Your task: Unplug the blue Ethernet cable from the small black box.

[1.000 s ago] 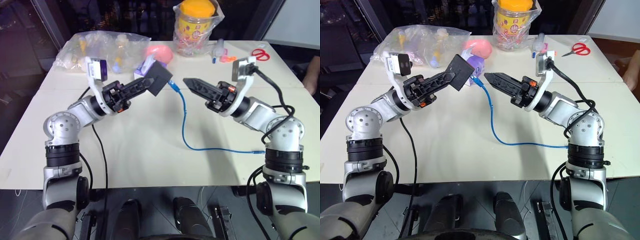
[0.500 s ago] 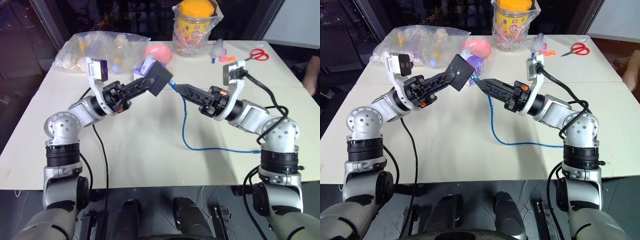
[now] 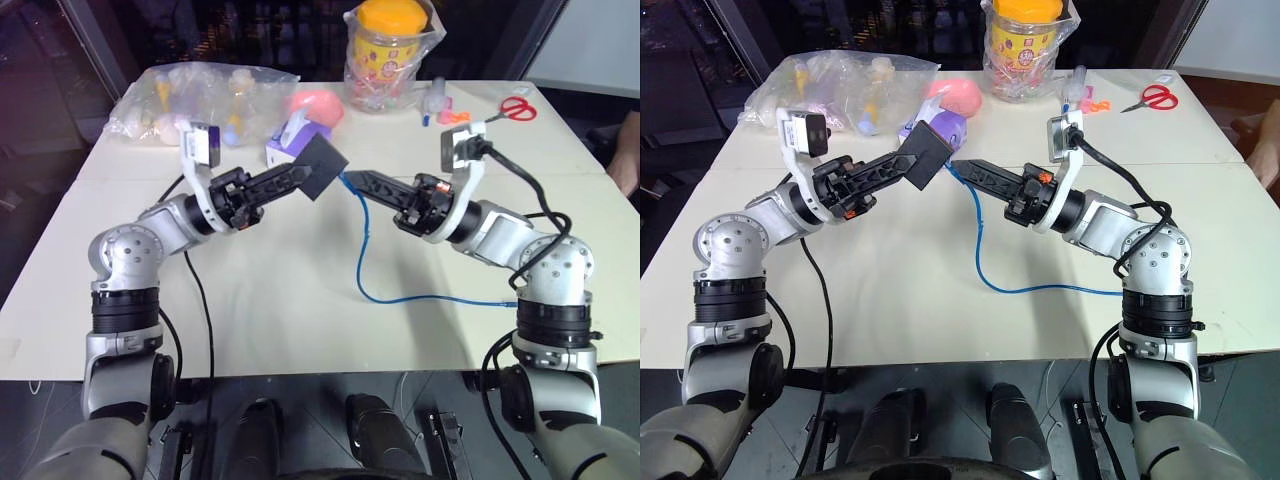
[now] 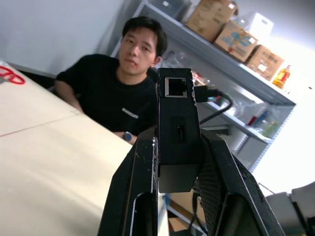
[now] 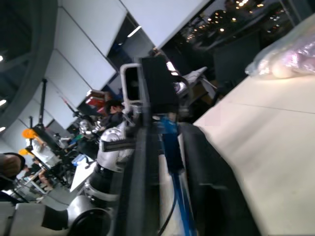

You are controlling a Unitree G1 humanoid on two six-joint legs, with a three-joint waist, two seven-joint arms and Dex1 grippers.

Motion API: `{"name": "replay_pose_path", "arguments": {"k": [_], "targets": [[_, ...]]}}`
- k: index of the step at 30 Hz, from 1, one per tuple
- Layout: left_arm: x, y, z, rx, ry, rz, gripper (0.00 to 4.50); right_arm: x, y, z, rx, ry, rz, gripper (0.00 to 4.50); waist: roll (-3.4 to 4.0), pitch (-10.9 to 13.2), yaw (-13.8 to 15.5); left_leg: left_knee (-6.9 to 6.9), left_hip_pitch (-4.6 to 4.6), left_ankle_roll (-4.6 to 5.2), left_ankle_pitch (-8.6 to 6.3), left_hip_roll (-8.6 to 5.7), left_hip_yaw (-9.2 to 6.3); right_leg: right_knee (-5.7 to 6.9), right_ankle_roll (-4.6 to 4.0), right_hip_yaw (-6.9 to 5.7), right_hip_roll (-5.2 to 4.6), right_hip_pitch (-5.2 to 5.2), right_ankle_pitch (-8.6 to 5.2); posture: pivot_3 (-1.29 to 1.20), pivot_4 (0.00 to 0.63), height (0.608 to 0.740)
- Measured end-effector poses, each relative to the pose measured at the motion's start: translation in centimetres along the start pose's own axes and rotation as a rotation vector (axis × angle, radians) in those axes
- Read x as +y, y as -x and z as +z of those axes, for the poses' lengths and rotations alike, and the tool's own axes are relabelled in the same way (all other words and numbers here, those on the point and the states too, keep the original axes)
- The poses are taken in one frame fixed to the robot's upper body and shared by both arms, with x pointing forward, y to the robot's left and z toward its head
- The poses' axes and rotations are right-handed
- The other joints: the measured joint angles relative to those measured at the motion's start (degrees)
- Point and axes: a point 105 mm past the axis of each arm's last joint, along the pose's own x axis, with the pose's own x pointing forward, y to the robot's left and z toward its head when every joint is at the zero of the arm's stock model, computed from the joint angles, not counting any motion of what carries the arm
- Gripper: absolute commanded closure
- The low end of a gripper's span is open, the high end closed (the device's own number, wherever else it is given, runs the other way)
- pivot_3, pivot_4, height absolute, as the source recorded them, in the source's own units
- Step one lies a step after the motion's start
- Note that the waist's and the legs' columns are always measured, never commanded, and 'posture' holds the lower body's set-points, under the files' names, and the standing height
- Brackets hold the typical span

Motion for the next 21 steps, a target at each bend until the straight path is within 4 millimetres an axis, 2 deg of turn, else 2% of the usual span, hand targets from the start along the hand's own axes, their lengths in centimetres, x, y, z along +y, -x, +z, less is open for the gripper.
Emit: {"name": "replay_pose_path", "arguments": {"k": [9, 13, 15, 21], "targets": [[0.11, 0.11, -0.02, 0.000, 0.000, 0.001, 3.73, 0.00, -0.02, -0.08, 0.003, 0.000, 0.003, 4.40, 0.00, 0.0, 0.0, 0.00, -0.02, 0.00, 0.00, 0.00, 0.00, -0.01, 0.00, 0.00, 0.00, -0.01, 0.00, 0.00, 0.150, 0.740], [0.19, 0.24, -0.02, -0.001, -0.004, -0.003, 3.73, -0.06, 0.04, -0.26, 0.007, -0.005, 0.002, 2.88, 0.00, 0.0, 0.0, 0.00, -0.02, 0.00, 0.00, 0.00, 0.00, -0.01, 0.00, 0.00, 0.00, -0.01, 0.00, 0.00, 0.150, 0.740], [0.28, 0.43, 0.07, -0.006, -0.007, -0.005, 3.73, -0.18, 0.19, -0.42, 0.008, -0.011, -0.002, 1.85, 0.00, 0.0, 0.0, -0.01, -0.02, 0.00, 0.00, 0.00, 0.00, -0.02, 0.00, 0.00, 0.00, -0.02, 0.00, 0.00, 0.150, 0.740], [0.34, 0.54, 0.14, -0.008, -0.010, -0.004, 3.73, -0.35, 0.43, -0.35, 0.008, -0.013, -0.009, 1.85, 0.00, 0.0, 0.0, -0.01, -0.03, 0.00, 0.00, 0.00, 0.00, -0.02, 0.00, 0.00, 0.00, -0.02, 0.00, 0.00, 0.150, 0.740]]}}
